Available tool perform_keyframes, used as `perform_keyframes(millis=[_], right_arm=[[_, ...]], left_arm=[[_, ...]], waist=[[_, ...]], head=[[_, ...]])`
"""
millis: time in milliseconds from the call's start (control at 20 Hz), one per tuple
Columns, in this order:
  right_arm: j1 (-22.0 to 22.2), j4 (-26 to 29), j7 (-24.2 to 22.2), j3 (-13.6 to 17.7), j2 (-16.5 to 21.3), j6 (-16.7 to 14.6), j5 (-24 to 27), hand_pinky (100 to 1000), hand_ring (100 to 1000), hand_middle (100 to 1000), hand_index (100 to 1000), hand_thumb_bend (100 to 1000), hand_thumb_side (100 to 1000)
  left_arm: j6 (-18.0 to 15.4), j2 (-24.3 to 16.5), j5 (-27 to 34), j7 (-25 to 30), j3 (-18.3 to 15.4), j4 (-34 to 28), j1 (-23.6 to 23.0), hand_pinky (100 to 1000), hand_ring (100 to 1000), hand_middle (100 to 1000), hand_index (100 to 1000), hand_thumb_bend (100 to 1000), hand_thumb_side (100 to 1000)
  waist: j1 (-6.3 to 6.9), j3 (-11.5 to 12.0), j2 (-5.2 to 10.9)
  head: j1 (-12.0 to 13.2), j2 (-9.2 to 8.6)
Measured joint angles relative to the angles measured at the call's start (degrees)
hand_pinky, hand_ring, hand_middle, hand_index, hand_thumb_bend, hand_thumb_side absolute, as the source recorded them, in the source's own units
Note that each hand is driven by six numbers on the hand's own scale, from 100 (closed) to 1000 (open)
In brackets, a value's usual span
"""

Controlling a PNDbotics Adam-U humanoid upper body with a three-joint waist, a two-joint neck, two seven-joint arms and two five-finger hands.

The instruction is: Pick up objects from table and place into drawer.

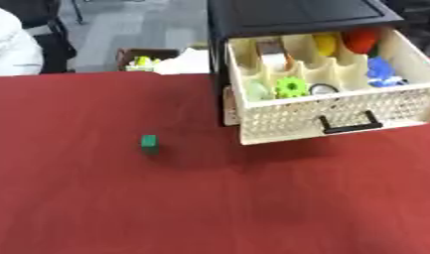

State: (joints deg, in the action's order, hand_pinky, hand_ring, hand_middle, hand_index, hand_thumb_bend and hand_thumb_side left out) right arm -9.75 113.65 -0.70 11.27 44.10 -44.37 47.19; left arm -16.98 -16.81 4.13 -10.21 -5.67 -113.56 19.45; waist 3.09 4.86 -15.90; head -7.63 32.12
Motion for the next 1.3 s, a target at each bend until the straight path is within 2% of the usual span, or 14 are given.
perform_keyframes(millis=[300, 450, 750, 950, 1100, 1300], right_arm=[[0.9, 0.0, -1.5, 0.0, -1.3, -5.3, 4.0, 693, 746, 660, 797, 100, 1000], [1.3, 0.0, -2.7, 0.0, -1.7, -6.7, 4.7, 696, 745, 657, 796, 100, 1000], [1.5, 0.0, -4.3, 0.0, -2.8, -7.5, 5.6, 697, 741, 648, 794, 100, 1000], [1.5, 0.0, -5.0, 0.0, -3.7, -7.5, 6.0, 697, 737, 645, 786, 100, 1000], [1.5, 0.0, -5.5, 0.0, -4.2, -7.5, 6.4, 692, 730, 644, 784, 100, 1000], [1.5, 0.0, -6.9, 0.3, -4.7, -7.6, 6.9, 690, 722, 636, 780, 100, 1000]], left_arm=[[-1.0, -7.2, -4.7, -1.4, 0.0, 0.0, 0.3, 593, 647, 735, 823, 100, 605], [-0.7, -11.5, -8.1, -1.9, 0.2, 0.0, 0.4, 604, 661, 744, 844, 100, 582], [1.9, -19.9, -17.1, -0.5, 1.4, 0.0, 0.8, 658, 705, 750, 937, 100, 498], [3.0, -25.3, -22.7, 1.3, 2.6, 0.0, 1.9, 704, 736, 759, 966, 100, 485], [2.8, -29.2, -26.3, 2.8, 3.8, 0.7, 3.4, 740, 757, 772, 994, 100, 476], [0.6, -33.0, -30.1, 5.1, 5.5, 2.7, 5.2, 788, 789, 795, 1000, 100, 506]], waist=[[0.94, 0.0, -0.45], [1.33, -0.1, -0.72], [1.70, -0.2, -1.57], [1.72, -0.4, -2.15], [1.73, -0.5, -2.48], [1.71, -0.7, -2.77]], head=[[0.1, 0.11], [0.4, 0.12], [0.9, 0.13], [1.0, 0.21], [1.1, 0.64], [2.1, 1.30]])
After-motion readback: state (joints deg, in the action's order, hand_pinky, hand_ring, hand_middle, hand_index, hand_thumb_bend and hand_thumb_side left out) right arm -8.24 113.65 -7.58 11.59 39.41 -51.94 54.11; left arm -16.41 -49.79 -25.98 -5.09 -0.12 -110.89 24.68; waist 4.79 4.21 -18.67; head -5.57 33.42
